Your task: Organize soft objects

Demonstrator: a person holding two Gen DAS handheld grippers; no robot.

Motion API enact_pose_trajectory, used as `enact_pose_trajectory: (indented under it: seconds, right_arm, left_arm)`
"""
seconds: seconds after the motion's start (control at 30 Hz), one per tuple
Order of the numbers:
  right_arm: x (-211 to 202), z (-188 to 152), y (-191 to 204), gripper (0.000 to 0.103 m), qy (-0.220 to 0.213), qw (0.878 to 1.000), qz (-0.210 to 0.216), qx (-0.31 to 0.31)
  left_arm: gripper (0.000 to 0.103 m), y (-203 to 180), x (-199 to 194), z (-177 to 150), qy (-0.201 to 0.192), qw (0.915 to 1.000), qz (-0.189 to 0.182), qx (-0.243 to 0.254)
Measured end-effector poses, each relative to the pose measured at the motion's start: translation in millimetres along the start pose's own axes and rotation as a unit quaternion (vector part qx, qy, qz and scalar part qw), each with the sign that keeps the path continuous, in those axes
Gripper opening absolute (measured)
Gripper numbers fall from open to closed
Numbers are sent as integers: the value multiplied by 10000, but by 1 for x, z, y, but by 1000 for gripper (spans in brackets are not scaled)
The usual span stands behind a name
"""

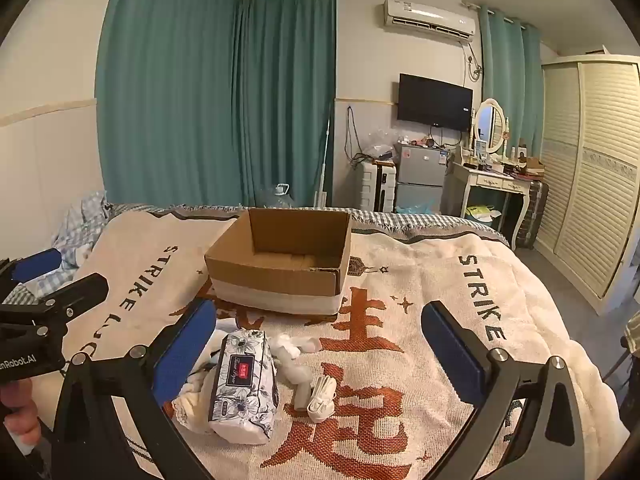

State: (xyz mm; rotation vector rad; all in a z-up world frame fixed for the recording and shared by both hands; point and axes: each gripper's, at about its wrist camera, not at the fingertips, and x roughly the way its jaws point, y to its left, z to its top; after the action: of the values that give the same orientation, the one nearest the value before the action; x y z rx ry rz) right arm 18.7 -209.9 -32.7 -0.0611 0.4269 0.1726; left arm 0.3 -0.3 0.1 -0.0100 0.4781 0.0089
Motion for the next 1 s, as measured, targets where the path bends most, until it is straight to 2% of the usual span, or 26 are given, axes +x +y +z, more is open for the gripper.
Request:
enact_pose_trajectory:
  seconds: [0.17,0.23,0.53,1.0]
  right_arm:
    - [0,0,0,103,-49,10000,9,19]
    - [0,0,0,103,-51,10000,13,0]
    - [0,-1,1,103,-47,10000,-7,-16]
    - [1,-2,1,103,-32,10000,-10,-25]
  left_arm:
    - [96,1,-1,1,-38,10000,-46,-19]
    - [96,16,-2,-2,-59,10000,-47,-43]
    - [96,10,-7,5,-10,10000,20,34]
    - [96,2,-2,-2,-13,9999,105,28]
